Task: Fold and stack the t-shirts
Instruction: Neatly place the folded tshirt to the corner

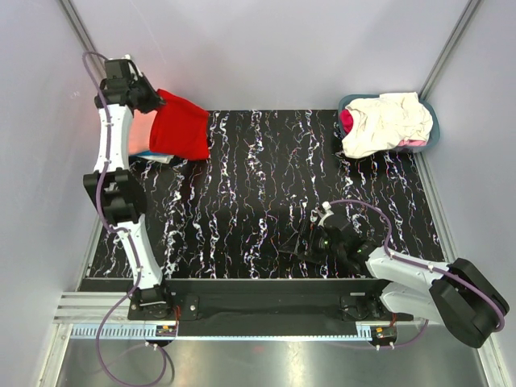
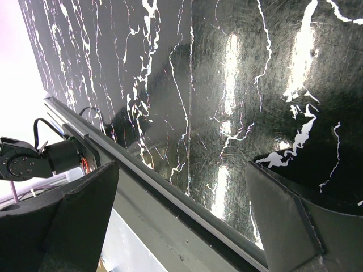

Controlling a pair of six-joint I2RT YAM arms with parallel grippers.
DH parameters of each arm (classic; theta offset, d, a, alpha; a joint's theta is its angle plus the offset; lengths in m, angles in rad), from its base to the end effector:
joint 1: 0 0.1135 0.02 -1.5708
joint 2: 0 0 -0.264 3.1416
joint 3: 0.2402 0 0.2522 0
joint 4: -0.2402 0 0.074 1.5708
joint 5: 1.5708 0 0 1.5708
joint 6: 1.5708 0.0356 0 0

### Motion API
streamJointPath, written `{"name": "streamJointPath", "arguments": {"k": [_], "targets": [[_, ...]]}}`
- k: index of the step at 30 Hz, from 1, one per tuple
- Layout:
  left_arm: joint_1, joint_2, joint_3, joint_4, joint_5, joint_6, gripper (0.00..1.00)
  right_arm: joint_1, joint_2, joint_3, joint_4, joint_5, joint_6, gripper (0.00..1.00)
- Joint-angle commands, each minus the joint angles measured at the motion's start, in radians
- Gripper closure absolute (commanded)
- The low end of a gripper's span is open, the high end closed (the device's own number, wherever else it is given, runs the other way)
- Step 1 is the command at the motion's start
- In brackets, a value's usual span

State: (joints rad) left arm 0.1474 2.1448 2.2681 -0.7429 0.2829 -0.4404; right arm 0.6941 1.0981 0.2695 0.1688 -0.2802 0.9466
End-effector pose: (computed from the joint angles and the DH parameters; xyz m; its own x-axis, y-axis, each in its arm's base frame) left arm 0.4833 0.0617 0.3620 -0.5553 -0.4963 -0.6673 -0.1691 0.8530 -0.4937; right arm 0.1437 0.1324 0.1422 -0.9105 0.2568 -0.3242 -0.0751 0.6682 0.7402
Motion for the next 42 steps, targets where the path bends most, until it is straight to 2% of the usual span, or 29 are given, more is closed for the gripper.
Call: {"name": "streamJointPath", "arguments": {"k": [1,15,42], "targets": [[0.020,-0.019,0.116,0.071,0.062,-0.012,0.94,0.008,0.005,0.031,0.041,0.003,-0.017,0.00],[0.093,-0.008,0.223,0.053,0.088,-0.023,0.93,0.008,0.008,0.031,0.041,0.001,-0.019,0.00],[0.170,-0.037,0.248,0.093,0.147,-0.100,0.97,0.008,0.040,0.048,0.047,-0.002,-0.026,0.00]]}}
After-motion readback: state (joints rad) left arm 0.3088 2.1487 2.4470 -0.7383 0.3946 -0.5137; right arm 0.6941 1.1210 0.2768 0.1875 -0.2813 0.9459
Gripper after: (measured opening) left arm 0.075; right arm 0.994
